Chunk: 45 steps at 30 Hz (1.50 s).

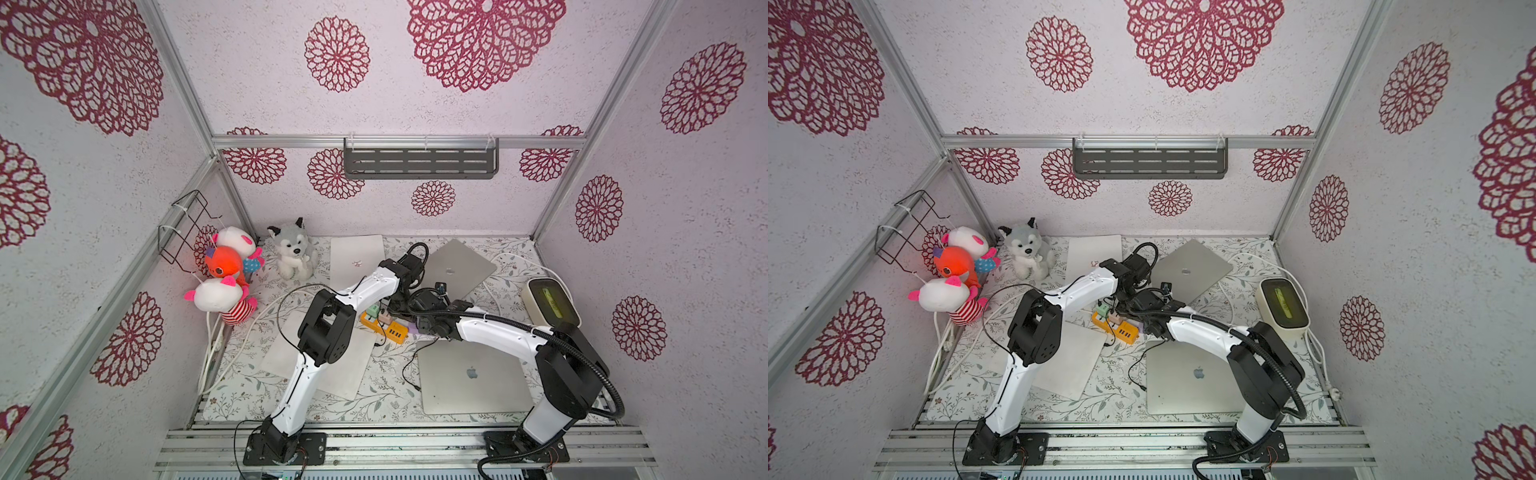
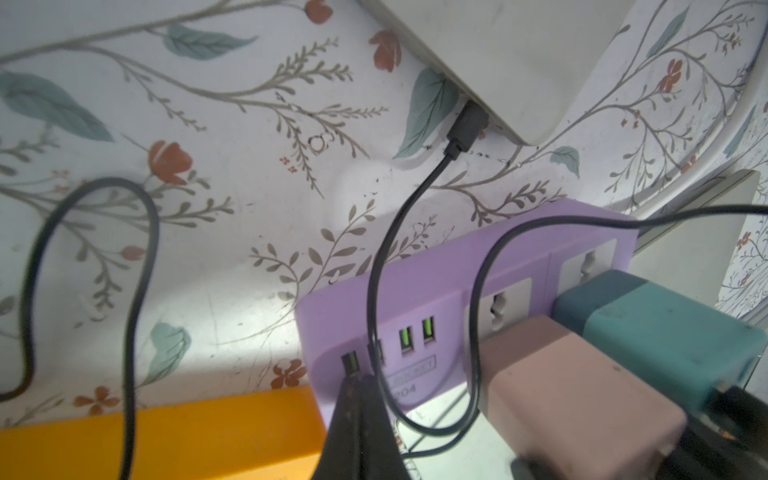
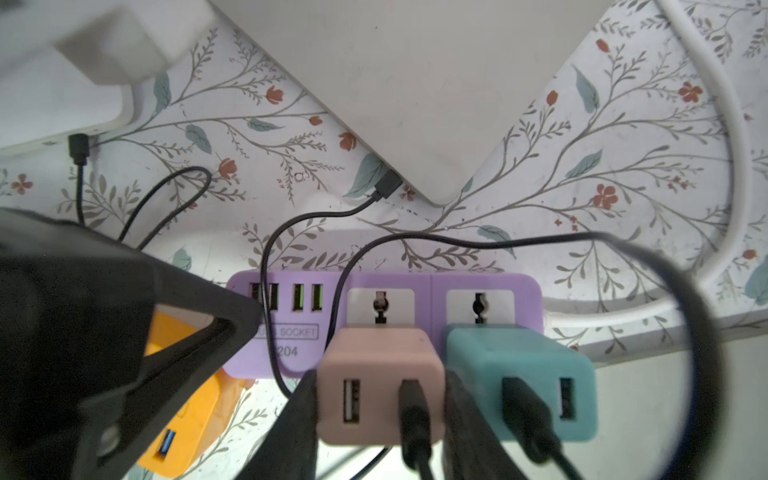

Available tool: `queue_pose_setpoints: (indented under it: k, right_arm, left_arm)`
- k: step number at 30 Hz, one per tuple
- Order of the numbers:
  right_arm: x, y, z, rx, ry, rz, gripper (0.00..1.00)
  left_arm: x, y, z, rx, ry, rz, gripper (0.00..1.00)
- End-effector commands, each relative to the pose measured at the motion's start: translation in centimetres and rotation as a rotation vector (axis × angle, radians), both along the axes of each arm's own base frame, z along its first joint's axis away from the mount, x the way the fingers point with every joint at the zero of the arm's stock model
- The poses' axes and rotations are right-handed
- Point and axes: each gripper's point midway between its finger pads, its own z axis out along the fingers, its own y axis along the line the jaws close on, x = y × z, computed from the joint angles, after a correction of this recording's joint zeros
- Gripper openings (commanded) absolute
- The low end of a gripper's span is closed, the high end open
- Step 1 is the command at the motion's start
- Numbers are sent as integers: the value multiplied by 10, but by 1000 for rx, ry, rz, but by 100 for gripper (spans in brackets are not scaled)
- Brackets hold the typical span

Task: Unplug the laptop charger
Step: Remove the plug from the socket.

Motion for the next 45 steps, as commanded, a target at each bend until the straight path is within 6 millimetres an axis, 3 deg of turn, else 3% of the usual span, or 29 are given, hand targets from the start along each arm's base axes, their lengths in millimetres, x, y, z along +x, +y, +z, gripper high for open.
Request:
queue_pose_setpoints:
  k: [1,15,21,28,36,45]
  right_arm:
    - [12,5,33,91,-93,-33,33]
    - [12,-1,35,-79,-83,-17,33]
    - [7,5,38,41,-100,-5,33]
    - [5,3,49,43,-106,-1,34]
    - [1,4,71,91,-135,14,34]
    - [5,0,137,134,-244,25,34]
  left_arm:
    - [-24,25,-61,176,99,-18,0]
    - [-23,24,-58,172,90,-19,0]
    - [-21,22,-53,164,82,-19,0]
    - [-2,9,-10,70,22,6,0]
    - [22,9,41,-26,-51,55,0]
    - [31,21,75,-66,-100,101,0]
